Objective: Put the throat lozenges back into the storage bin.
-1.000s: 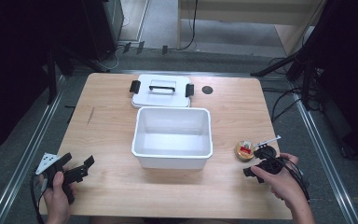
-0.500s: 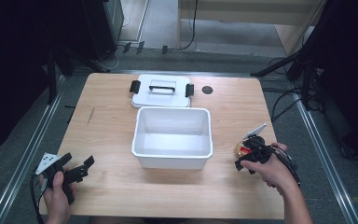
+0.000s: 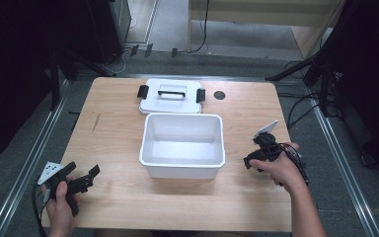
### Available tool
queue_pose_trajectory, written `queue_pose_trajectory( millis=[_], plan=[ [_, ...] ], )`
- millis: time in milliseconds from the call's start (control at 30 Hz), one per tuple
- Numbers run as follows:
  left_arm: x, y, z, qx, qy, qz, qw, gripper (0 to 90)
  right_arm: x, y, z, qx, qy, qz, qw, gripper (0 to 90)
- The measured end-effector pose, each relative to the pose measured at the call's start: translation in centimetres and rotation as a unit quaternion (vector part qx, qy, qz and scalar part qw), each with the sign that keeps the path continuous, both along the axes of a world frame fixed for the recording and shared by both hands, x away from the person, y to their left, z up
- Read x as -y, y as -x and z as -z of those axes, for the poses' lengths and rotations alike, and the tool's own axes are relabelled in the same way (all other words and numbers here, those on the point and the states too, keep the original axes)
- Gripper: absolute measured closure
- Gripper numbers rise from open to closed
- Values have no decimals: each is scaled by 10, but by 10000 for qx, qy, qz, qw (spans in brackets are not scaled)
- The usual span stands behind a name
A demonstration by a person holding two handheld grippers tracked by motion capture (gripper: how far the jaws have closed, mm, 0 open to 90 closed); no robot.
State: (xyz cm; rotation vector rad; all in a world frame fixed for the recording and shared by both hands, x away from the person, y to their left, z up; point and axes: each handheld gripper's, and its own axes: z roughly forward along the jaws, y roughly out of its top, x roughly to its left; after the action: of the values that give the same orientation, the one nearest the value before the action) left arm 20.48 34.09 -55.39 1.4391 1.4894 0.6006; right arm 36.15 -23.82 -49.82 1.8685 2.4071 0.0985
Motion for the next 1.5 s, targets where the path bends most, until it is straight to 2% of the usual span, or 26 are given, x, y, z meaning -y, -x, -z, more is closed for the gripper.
queue_pose_trajectory(
  millis=[167, 333, 433, 667, 767, 967, 1233, 1500],
  plan=[
    [0, 0, 0, 1, 7, 7, 10000, 3, 0, -6, 8, -93, 123, 145, 9998, 90],
    [0, 0, 0, -9, -1, 12, 10000, 3, -1, -10, 11, -112, 67, 279, 9995, 145],
    [0, 0, 0, -8, -4, 16, 10000, 3, -1, -11, 12, -135, 43, 288, 9995, 192],
    [0, 0, 0, -14, -8, 15, 10000, 3, 1, -11, 8, 23, -91, 266, 9996, 206],
    [0, 0, 0, -16, -12, 16, 10000, 3, 2, -10, 4, 34, -132, 167, 9998, 207],
    [0, 0, 0, -21, -16, 21, 10000, 3, -2, -8, -10, 113, -175, -21, 9998, 207],
    [0, 0, 0, -18, -12, 17, 10000, 3, -16, -3, -32, 187, -155, -375, 9990, 207],
    [0, 0, 0, -14, -8, 19, 10000, 3, -31, -1, -56, 252, -108, -538, 9982, 208]
  ],
)
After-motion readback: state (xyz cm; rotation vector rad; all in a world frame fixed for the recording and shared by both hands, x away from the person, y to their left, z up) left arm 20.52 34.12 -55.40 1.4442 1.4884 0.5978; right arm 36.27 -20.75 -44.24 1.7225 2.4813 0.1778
